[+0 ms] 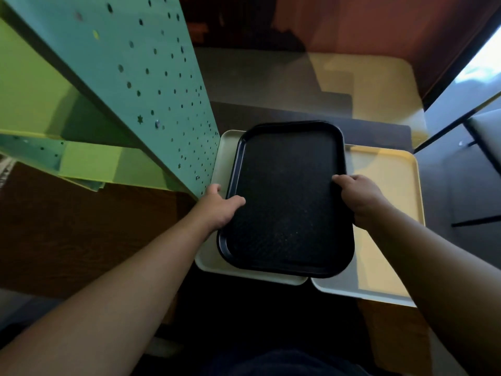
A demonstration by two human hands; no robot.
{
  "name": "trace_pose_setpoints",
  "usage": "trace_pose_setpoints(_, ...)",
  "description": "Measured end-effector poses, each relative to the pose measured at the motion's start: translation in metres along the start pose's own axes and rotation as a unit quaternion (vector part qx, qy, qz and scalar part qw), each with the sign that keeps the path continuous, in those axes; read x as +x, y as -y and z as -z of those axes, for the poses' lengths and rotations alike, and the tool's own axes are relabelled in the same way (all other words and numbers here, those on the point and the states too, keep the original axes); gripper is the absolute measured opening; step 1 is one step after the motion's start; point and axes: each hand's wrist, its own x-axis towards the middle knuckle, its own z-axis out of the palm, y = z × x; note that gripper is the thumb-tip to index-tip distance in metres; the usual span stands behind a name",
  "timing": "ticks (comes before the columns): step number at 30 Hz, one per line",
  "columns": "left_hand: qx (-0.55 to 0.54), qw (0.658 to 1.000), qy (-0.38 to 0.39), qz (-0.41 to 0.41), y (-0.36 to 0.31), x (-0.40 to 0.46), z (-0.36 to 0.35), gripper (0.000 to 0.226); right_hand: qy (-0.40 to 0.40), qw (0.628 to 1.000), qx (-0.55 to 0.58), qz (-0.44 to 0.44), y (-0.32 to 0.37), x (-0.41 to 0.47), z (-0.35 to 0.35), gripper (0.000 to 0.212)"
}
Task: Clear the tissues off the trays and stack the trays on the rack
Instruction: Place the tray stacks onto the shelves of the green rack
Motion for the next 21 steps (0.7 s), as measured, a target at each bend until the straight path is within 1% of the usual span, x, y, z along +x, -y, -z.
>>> trace_pose_setpoints(2,-0.013,1.000,0.021,-0.006,-0.001,-0.005,0.001,0.079,-0.010,1.000,-0.002,-0.011,-0.009,-0.008,0.010,0.029)
trace_pose_setpoints(6,-0.108,0.989,0.099,-0.014,-0.006,-0.018,0.005,0.081,-0.022,0.999,-0.001,-0.041,-0.020,-0.023,0.025,0.038)
trace_pose_setpoints(8,-0.135,0.984,0.117,-0.026,-0.007,-0.026,0.010,0.072,-0.034,0.999,0.002,-0.042,-0.020,-0.029,0.031,0.040)
trace_pose_setpoints(10,-0.122,0.984,0.122,-0.038,-0.012,-0.036,0.014,0.058,-0.039,0.998,0.003,-0.043,-0.013,-0.035,0.037,0.037)
trace_pose_setpoints(13,-0.098,0.987,0.116,-0.059,-0.025,-0.055,0.023,0.037,-0.012,0.999,-0.013,-0.027,0.002,-0.045,0.048,0.025)
trace_pose_setpoints(17,-0.098,0.984,0.139,-0.061,-0.043,-0.085,0.042,0.027,-0.010,1.000,-0.021,0.015,0.022,-0.056,0.062,0.014)
trace_pose_setpoints(20,-0.077,0.981,0.164,-0.072,-0.056,-0.106,0.058,0.014,0.006,1.000,-0.016,0.023,0.030,-0.065,0.072,0.021)
trace_pose_setpoints(21,-0.063,0.981,0.166,-0.080,-0.061,-0.114,0.064,0.015,0.014,0.999,-0.022,0.031,0.032,-0.071,0.075,0.022)
